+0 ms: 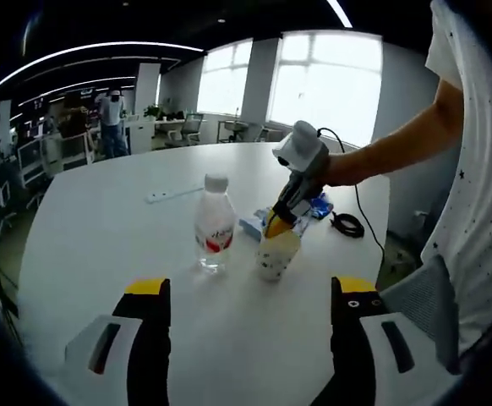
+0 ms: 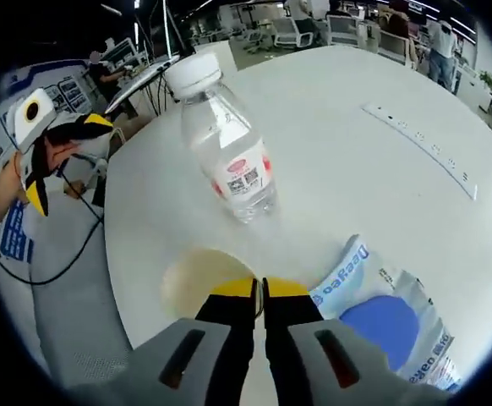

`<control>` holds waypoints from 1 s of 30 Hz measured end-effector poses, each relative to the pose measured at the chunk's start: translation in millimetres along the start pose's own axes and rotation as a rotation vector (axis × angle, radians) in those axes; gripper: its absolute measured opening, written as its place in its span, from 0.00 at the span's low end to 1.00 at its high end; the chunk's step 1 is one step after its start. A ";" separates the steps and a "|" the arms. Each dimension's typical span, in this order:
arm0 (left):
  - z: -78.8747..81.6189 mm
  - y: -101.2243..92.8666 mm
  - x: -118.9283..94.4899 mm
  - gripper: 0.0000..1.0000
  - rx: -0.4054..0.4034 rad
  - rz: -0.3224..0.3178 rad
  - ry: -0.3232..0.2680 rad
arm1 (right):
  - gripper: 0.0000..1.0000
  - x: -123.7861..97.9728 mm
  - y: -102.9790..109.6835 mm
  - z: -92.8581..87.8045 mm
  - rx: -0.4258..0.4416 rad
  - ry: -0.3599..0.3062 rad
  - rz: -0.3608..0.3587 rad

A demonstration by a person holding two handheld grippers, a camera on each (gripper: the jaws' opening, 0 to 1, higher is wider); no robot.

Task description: Arrange the tabletop items into an orderly group along one side of the table until the central work area is clear of visible clutter.

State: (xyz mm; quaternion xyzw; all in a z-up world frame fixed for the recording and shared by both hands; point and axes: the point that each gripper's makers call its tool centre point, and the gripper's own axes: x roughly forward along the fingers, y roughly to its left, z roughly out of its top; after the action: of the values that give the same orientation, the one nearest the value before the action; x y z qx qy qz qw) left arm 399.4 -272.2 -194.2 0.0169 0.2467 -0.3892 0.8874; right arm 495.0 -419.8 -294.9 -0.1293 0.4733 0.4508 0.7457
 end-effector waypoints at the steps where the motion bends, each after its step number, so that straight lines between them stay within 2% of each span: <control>1: -0.7 0.0 -0.4 0.79 -0.002 0.001 0.001 | 0.00 -0.5 0.8 0.3 -0.006 -0.001 -0.001; 10: -0.5 0.2 -0.3 0.79 -0.013 0.006 -0.005 | 0.00 -7.5 0.9 5.4 0.026 -0.007 0.014; 13: -0.4 0.1 -0.4 0.79 -0.013 0.006 -0.006 | 0.00 -10.5 -5.3 12.2 0.024 -0.019 -0.004; 17: -2.4 -0.8 -0.2 0.78 -0.016 0.005 -0.004 | 0.00 -14.5 -23.4 31.5 0.061 -0.057 -0.037; 23: -5.8 -2.2 -1.2 0.78 -0.024 0.010 0.001 | 0.00 -6.8 -40.8 45.1 0.072 -0.048 -0.067; 30: -9.5 -2.4 -1.3 0.78 -0.039 0.016 0.003 | 0.00 4.0 -41.7 45.3 0.079 -0.020 -0.065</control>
State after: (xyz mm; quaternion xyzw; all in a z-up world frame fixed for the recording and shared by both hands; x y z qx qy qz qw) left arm 392.9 -270.9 -201.6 0.0022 0.2554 -0.3770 0.8903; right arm 555.4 -412.9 -284.5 -0.1106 0.4788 0.4088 0.7691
